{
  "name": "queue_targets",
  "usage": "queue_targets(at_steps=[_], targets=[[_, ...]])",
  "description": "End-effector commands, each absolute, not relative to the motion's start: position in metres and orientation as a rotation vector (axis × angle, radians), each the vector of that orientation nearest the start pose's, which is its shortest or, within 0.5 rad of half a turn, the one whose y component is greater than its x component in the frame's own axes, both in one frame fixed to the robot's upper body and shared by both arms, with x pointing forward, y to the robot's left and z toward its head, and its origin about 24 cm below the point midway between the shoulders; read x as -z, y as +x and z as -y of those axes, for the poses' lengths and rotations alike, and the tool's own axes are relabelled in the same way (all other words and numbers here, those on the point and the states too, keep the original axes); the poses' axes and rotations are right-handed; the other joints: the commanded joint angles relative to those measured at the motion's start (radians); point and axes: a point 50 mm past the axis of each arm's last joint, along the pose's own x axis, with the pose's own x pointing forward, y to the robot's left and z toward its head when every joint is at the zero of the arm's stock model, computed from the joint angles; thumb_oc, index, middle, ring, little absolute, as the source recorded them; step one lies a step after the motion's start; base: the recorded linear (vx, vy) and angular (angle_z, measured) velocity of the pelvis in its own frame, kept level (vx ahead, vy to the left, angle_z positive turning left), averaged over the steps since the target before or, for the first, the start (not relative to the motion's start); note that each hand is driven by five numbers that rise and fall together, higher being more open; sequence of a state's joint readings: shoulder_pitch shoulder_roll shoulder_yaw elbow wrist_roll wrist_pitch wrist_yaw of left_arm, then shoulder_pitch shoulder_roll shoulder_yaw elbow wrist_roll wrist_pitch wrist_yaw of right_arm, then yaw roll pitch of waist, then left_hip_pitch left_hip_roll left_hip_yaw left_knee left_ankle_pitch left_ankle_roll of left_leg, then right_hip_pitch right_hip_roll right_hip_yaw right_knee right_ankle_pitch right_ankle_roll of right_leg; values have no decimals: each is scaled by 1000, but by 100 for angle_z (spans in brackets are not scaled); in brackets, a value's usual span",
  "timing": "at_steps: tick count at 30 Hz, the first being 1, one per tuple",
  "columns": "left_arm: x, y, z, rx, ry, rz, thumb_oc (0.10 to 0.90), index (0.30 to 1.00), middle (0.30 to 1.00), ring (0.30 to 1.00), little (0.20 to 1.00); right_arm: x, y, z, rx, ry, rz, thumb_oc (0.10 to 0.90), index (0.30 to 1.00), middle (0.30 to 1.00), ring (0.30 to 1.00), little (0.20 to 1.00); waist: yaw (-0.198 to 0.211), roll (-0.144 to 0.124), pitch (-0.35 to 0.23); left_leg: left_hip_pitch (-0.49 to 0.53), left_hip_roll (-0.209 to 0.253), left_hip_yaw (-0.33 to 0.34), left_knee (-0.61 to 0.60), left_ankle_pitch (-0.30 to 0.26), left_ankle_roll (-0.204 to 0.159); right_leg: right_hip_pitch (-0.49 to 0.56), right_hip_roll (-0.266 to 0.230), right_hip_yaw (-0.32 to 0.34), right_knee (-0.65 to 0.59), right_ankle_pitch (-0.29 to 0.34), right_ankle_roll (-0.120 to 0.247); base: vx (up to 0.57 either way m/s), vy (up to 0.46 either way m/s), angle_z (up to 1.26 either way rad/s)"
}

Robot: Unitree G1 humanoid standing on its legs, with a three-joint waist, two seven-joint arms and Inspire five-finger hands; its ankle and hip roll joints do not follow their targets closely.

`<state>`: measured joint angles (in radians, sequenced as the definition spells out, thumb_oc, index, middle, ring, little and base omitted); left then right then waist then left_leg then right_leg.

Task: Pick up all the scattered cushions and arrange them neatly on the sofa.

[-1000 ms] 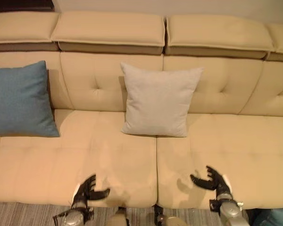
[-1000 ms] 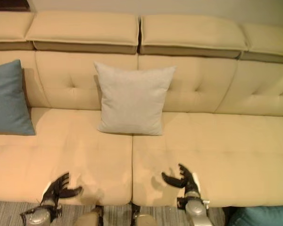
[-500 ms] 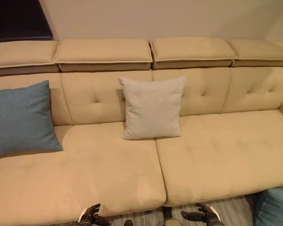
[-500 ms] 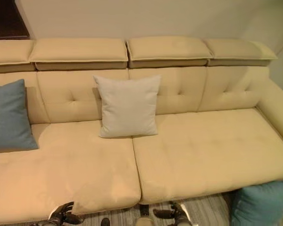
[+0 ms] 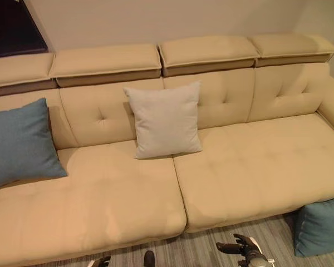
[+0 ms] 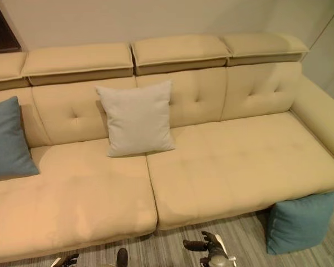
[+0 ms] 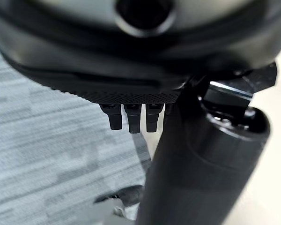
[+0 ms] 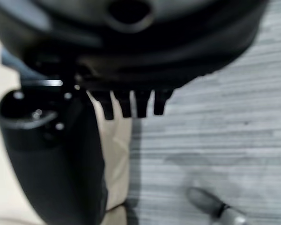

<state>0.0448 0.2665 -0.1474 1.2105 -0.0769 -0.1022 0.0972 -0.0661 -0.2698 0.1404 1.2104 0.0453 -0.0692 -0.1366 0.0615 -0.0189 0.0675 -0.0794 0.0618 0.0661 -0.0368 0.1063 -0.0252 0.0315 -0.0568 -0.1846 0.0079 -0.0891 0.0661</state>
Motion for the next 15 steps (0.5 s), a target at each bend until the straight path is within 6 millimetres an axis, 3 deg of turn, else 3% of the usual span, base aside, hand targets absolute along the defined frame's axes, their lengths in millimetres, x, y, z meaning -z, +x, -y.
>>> queue_targets(at_steps=[1,4,8,10,15], targets=[[145,123,-250,-131,357,-1029,800,900,900,900,900,136,141,265,237,-395,-1005,800,900,900,900,900,-30,-49,26,-23,-90,-49,76,-135,-3,-32,-26,30,-16,65,55,-112,-100,4],[145,132,-238,-81,356,-999,800,900,900,900,900,138,134,268,233,-429,-1039,800,900,900,900,900,-27,-49,49,-41,-102,-113,125,-146,-12,-41,-24,60,-20,81,48,-131,-5,-22],[145,141,-225,-62,319,-974,800,900,900,900,900,137,131,274,242,-471,-1054,800,900,900,900,900,-9,-49,61,-58,-152,-306,159,-168,-15,-75,-24,133,-37,124,56,-123,70,-53],[145,143,-222,-51,322,-972,800,900,900,900,900,137,133,275,243,-471,-1053,800,900,900,900,900,-8,-43,58,-47,-165,-363,147,-178,-7,-97,-23,175,-37,140,63,-67,105,-139],[140,157,-220,-23,361,-933,800,900,900,900,900,134,140,273,258,-451,-1035,800,900,900,900,900,-34,-40,70,-33,-181,-363,108,-171,16,-204,-32,254,-8,198,107,-139,211,-88]])
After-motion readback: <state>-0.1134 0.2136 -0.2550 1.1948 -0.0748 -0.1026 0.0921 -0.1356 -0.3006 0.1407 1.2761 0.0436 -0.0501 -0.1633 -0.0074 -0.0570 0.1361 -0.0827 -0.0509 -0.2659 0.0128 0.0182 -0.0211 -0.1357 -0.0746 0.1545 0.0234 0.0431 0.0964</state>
